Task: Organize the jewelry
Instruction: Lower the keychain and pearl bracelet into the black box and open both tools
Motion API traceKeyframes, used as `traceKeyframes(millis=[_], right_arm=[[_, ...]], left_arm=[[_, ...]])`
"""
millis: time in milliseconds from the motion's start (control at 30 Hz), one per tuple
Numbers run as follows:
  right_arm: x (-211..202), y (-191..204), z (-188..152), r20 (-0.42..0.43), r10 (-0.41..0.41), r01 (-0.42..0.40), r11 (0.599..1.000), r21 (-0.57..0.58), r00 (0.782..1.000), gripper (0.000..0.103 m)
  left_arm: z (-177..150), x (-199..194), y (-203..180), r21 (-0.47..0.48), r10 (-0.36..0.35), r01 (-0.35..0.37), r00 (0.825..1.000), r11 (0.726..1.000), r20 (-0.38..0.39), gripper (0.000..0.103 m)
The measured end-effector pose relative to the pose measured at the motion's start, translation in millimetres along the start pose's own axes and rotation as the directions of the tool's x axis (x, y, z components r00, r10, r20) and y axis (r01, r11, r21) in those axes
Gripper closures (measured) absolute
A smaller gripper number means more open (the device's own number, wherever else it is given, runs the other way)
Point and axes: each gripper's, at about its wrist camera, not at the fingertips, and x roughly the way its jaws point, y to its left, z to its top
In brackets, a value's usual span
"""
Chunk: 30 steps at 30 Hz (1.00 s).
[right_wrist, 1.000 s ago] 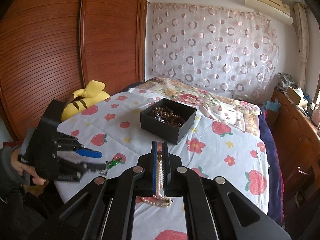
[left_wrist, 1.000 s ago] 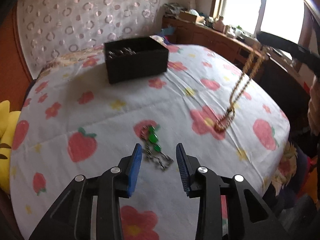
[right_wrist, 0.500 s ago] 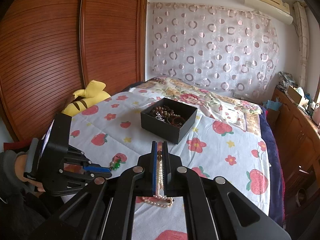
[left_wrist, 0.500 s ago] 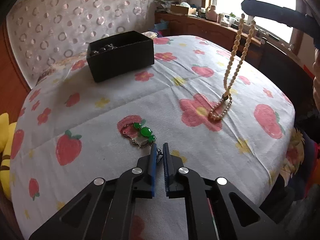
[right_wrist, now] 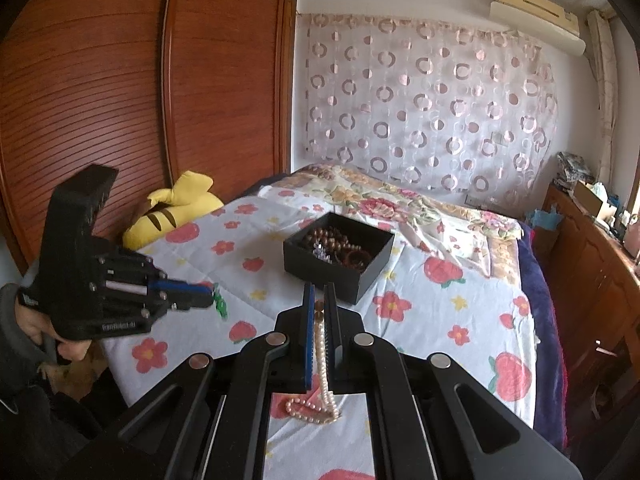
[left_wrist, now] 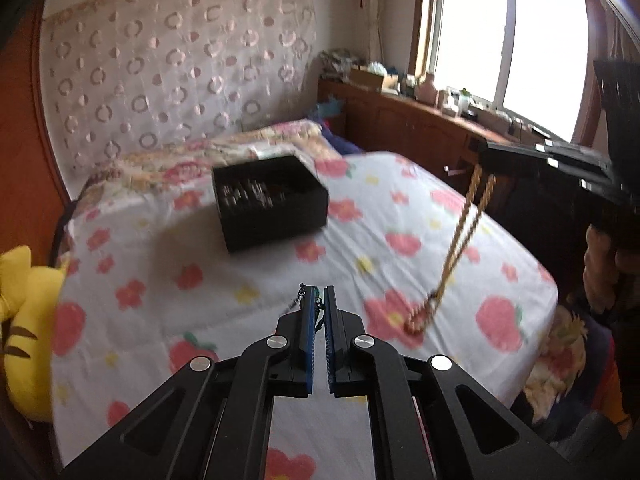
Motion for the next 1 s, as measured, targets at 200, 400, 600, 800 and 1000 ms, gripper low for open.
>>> traceKeyframes(millis=[200, 400, 600, 800, 1000], right_arm=[[-8, 0, 34, 0.075, -0.003, 0.004, 1.0, -0.022, 0.997, 0.097], [-8, -6, 72, 0.145, 0.005, 0.002, 0.999, -0.048, 0.989, 0.097], [3, -17, 109, 0.188, 0.001, 0.012, 0.997, -0.07, 0.982, 0.097], [29, -37, 146, 0.204, -0.01, 0.03, 0.995, -0.093, 0.979, 0.097], [63, -54, 162, 0.184, -0.011, 0.03, 0.995, -0.098, 0.983, 0.097]], left_arm=[[40, -6, 9, 0.002, 0.004, -0.005, 0.998, 1.0, 0.061, 0.1], [82, 3, 21, 0.007, 0.017, -0.018, 0.994, 1.0, 0.111, 0.1], [115, 36, 39, -0.009, 0.026, -0.025, 0.994, 1.0, 0.105, 0.1], [131, 81, 59, -0.029, 0.035, -0.033, 0.997, 0.999, 0.073, 0.099], [127, 124, 76, -0.055, 0.035, -0.034, 0.999, 0.998, 0.018, 0.099]])
